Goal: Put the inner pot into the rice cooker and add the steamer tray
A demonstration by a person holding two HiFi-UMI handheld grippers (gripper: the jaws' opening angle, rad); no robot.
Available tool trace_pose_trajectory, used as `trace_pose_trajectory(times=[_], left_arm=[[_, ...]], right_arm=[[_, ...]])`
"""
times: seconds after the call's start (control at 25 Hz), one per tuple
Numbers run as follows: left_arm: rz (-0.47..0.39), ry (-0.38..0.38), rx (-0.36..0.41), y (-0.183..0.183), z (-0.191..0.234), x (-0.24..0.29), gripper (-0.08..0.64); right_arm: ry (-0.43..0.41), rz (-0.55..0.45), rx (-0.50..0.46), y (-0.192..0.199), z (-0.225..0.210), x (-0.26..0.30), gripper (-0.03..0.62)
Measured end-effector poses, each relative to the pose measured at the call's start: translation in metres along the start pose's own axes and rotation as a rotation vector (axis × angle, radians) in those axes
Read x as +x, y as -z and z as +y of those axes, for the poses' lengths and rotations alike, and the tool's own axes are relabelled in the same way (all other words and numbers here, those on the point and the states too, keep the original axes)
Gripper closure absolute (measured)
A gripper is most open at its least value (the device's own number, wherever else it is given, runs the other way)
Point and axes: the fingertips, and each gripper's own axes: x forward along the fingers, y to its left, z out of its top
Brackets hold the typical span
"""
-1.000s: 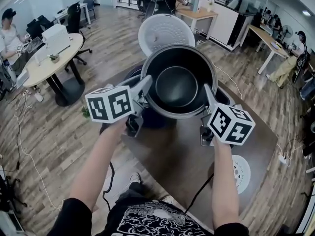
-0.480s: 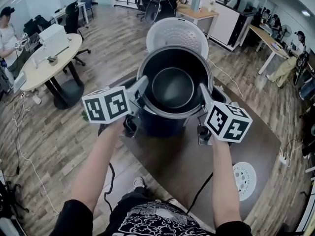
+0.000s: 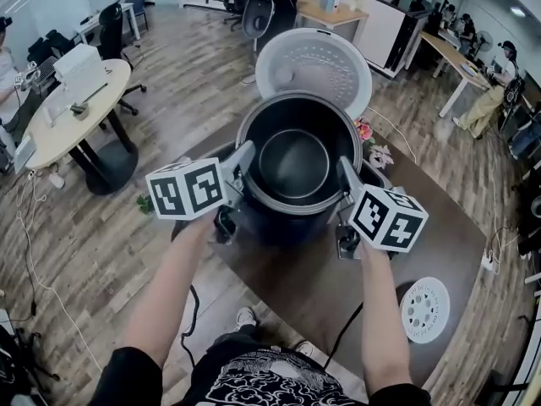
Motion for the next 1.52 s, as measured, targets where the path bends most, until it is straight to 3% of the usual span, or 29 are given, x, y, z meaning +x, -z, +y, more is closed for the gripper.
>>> trace_pose_trajectory(times=[0.84, 1.08, 1.52], left_arm=[[0.153, 0.004, 0.012, 0.028, 0.043, 0.029, 0.466], [0.201, -0.009, 0.043, 0.045, 0.051, 0.034, 0.466], [0.213, -0.017, 0.072, 0.057, 0.057, 0.038, 0.46]], right_arm=[[0.089, 0.122, 0.116, 0.055, -0.01, 0.032, 0.474], [0.112, 0.155, 0.114, 0.07, -0.015, 0.034, 0.471], [0.127, 0.182, 0.096, 0.079, -0.015, 0.034, 0.455]])
